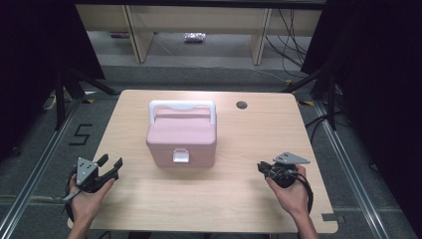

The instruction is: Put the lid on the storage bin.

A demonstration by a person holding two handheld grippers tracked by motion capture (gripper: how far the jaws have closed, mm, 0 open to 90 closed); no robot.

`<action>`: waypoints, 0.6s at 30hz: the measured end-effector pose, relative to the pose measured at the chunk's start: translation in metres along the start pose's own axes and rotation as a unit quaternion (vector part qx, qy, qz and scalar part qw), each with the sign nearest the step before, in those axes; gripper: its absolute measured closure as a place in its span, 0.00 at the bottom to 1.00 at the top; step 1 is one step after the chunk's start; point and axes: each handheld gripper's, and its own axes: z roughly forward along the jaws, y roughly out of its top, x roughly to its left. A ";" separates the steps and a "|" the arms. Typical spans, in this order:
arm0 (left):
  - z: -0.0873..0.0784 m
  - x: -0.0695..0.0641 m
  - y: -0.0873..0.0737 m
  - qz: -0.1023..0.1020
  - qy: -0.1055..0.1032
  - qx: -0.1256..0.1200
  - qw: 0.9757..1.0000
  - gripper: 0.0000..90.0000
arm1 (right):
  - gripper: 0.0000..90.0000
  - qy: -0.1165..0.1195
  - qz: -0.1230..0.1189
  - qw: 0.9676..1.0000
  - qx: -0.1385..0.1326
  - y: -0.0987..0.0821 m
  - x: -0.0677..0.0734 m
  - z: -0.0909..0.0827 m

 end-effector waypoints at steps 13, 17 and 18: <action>-0.001 0.000 -0.015 -0.017 0.004 -0.020 1.000 0.45 | 0.74 -0.039 0.017 0.999 -0.019 -0.035 -0.016 0.000; -0.002 -0.001 -0.016 -0.011 -0.001 -0.026 1.000 0.44 | 0.70 -0.045 0.030 0.998 -0.030 -0.039 -0.015 0.000; -0.001 -0.001 -0.016 -0.014 0.000 -0.032 0.999 0.44 | 0.70 -0.040 0.039 0.998 -0.026 -0.040 -0.014 -0.002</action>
